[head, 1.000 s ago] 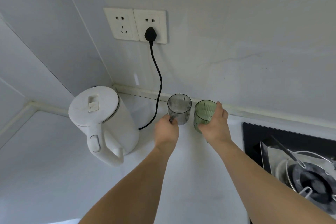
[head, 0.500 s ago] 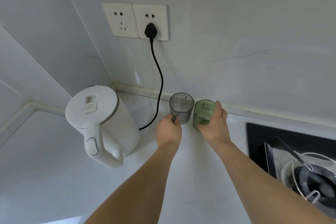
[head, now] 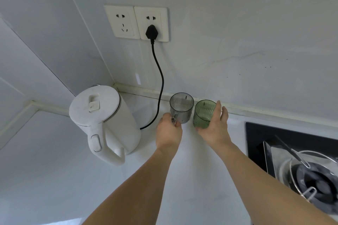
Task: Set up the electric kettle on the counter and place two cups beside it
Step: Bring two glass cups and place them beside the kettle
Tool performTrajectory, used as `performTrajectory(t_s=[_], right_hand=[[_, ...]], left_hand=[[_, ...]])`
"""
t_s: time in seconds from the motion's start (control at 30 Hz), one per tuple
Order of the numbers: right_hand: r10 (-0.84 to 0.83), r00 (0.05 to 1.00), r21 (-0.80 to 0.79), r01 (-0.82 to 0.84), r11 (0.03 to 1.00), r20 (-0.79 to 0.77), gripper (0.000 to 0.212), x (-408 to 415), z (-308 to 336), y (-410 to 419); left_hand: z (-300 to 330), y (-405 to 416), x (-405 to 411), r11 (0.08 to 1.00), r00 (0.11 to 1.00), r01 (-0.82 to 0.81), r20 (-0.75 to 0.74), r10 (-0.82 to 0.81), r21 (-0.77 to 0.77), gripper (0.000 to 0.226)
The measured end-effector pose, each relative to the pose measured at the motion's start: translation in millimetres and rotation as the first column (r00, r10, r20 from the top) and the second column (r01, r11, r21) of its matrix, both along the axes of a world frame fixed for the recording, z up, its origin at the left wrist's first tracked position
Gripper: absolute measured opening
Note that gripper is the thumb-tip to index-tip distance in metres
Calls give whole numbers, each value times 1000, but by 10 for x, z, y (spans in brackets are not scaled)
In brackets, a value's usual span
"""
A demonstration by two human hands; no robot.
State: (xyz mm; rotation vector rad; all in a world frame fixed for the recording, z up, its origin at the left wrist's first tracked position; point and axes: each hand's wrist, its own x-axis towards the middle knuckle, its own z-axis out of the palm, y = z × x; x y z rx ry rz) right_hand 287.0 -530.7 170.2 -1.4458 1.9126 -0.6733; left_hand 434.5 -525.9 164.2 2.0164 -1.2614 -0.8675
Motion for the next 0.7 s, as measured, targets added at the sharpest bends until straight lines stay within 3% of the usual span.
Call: performTrajectory(t_s=[0.13,0.27,0.4,0.57,0.7], right_hand=[[-31,994,-49,26,998,-103,102,22,135,234],[-60,991,-143,43,989,-118,85,194,345,741],[104,979,-168,-134,977,-177,68,484,478,1209],[229,973,-77,-228,971,9,51,910,650,1288],[191,967,94,-209,973,170,41,1191,730,1127]], left_hand=[[101,279,60,1000,1000,19,-20,-18,19,50],[230,914,168,996,998,67,-1,-67,51,53],[296,1523,432,994,999,40,30,-43,106,52],[377,1768,859,991,996,-59,69,51,120,49],[338,1760,1007,991,995,-28,100,15,134,45]])
